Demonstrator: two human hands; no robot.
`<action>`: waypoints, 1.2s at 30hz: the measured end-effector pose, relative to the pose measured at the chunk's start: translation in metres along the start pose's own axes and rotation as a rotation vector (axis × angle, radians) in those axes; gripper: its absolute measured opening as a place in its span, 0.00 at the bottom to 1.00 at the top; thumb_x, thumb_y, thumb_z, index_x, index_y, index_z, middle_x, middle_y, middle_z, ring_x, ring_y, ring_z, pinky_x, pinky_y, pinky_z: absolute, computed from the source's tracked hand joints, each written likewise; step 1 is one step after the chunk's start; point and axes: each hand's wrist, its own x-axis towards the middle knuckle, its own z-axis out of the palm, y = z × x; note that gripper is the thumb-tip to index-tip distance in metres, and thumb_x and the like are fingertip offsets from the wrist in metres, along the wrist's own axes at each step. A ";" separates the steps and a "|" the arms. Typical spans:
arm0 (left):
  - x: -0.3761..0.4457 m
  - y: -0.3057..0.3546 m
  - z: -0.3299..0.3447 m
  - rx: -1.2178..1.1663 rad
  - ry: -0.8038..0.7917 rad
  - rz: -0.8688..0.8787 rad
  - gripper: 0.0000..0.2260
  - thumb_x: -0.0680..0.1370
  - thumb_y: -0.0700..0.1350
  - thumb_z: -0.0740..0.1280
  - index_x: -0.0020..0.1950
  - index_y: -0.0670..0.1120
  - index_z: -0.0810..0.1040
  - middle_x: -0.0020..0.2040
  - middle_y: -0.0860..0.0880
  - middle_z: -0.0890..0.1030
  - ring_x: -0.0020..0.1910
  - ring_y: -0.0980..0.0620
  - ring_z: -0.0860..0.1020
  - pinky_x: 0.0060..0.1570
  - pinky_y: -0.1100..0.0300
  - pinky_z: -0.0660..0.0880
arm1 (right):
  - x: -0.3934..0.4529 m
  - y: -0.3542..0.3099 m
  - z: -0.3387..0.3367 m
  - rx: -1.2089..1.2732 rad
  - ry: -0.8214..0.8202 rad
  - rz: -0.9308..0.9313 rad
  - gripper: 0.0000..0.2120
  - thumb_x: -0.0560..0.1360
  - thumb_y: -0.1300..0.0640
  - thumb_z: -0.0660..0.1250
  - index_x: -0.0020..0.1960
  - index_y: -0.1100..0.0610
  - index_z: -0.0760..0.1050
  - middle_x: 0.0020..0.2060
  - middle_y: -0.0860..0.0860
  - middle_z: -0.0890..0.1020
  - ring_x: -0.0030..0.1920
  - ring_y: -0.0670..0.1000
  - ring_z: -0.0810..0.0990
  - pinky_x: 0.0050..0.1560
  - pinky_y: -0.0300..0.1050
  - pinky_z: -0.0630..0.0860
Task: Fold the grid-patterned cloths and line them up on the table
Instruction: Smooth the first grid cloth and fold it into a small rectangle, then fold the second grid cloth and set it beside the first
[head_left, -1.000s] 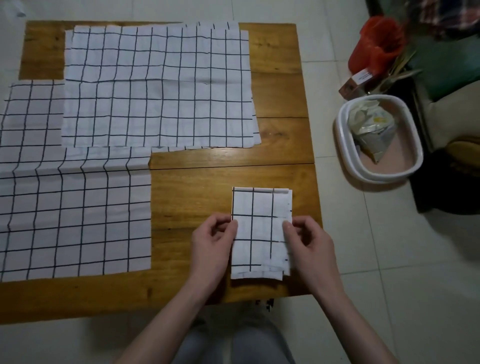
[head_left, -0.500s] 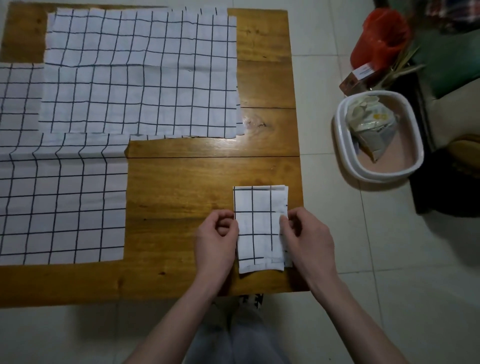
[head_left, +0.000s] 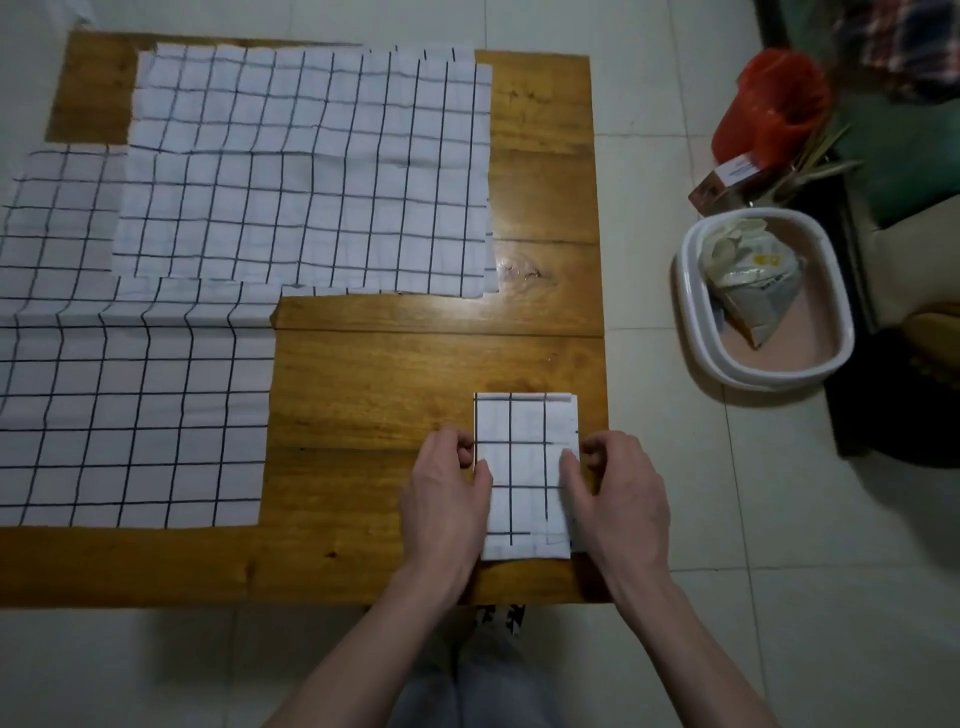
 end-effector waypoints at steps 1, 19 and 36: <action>-0.001 0.002 0.000 0.007 -0.009 -0.012 0.10 0.79 0.43 0.71 0.56 0.55 0.75 0.48 0.59 0.76 0.44 0.63 0.76 0.40 0.68 0.73 | -0.001 -0.002 -0.004 0.011 -0.002 -0.003 0.11 0.80 0.45 0.68 0.57 0.49 0.73 0.47 0.44 0.76 0.45 0.46 0.76 0.47 0.52 0.81; -0.092 0.065 -0.187 0.095 0.172 0.333 0.19 0.86 0.53 0.57 0.74 0.48 0.74 0.67 0.51 0.78 0.69 0.56 0.74 0.69 0.51 0.74 | -0.087 -0.143 -0.145 -0.028 -0.050 -0.545 0.30 0.84 0.39 0.54 0.79 0.55 0.66 0.75 0.52 0.73 0.75 0.52 0.71 0.76 0.47 0.64; -0.138 0.033 -0.392 0.329 0.427 0.347 0.24 0.86 0.55 0.54 0.78 0.44 0.70 0.76 0.45 0.73 0.77 0.48 0.69 0.77 0.49 0.63 | -0.168 -0.318 -0.187 -0.081 0.053 -0.772 0.30 0.85 0.40 0.53 0.82 0.53 0.60 0.80 0.51 0.66 0.81 0.49 0.60 0.79 0.54 0.64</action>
